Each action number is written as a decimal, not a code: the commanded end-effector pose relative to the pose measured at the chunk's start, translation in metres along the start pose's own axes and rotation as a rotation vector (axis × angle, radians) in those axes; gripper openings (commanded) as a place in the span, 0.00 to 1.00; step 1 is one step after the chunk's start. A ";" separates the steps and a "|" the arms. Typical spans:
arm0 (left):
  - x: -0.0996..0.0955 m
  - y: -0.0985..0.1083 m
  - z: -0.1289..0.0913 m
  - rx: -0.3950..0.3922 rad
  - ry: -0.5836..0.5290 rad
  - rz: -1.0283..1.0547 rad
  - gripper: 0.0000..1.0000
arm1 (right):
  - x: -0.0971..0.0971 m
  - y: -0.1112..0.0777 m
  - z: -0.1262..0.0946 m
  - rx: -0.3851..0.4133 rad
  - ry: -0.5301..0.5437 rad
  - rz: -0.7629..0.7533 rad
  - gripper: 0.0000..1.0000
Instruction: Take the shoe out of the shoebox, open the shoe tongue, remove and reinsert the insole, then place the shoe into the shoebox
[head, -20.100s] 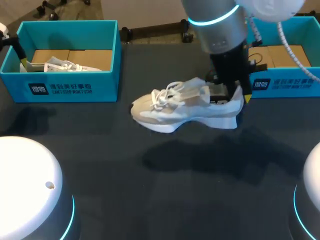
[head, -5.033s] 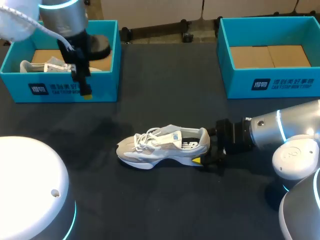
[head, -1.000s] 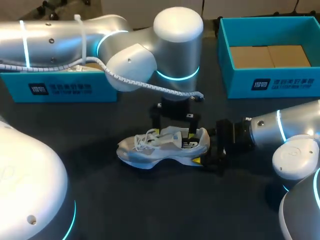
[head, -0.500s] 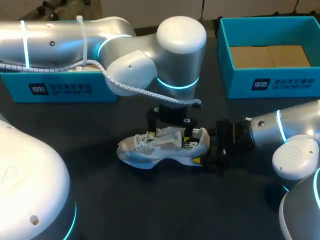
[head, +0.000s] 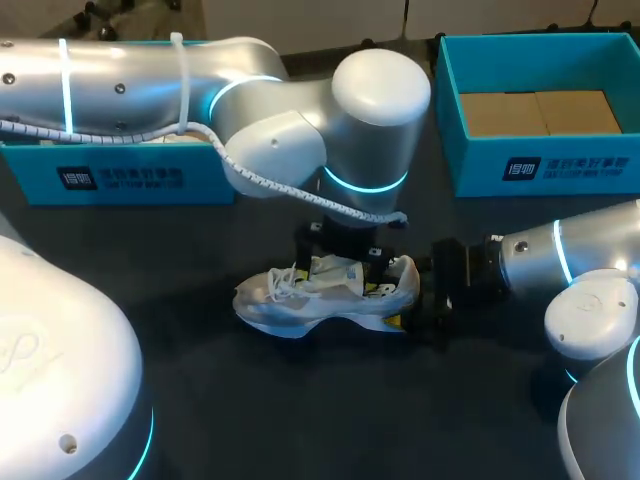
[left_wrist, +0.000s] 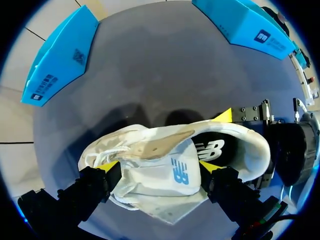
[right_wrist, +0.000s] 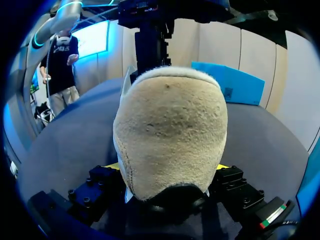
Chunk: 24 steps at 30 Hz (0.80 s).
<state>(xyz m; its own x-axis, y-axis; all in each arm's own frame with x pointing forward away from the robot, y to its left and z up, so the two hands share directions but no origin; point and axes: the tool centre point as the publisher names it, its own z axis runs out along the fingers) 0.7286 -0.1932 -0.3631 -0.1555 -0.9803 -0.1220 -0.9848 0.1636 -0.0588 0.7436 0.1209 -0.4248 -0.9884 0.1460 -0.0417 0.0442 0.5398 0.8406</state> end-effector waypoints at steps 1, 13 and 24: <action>-0.005 0.000 0.004 -0.002 -0.008 -0.013 1.00 | 0.001 0.000 0.003 0.002 -0.002 -0.001 0.00; -0.032 0.007 -0.004 0.004 -0.026 -0.047 1.00 | 0.001 0.000 0.003 0.002 -0.002 -0.001 0.00; -0.047 0.019 -0.024 0.001 0.037 -0.044 0.22 | 0.001 0.000 0.003 0.002 -0.002 -0.001 0.00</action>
<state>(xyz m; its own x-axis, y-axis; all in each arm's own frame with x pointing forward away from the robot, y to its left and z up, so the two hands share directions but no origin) 0.7191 -0.1601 -0.3429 -0.1098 -0.9861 -0.1248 -0.9916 0.1174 -0.0551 0.7436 0.1211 -0.4247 -0.9884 0.1459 -0.0418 0.0441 0.5395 0.8408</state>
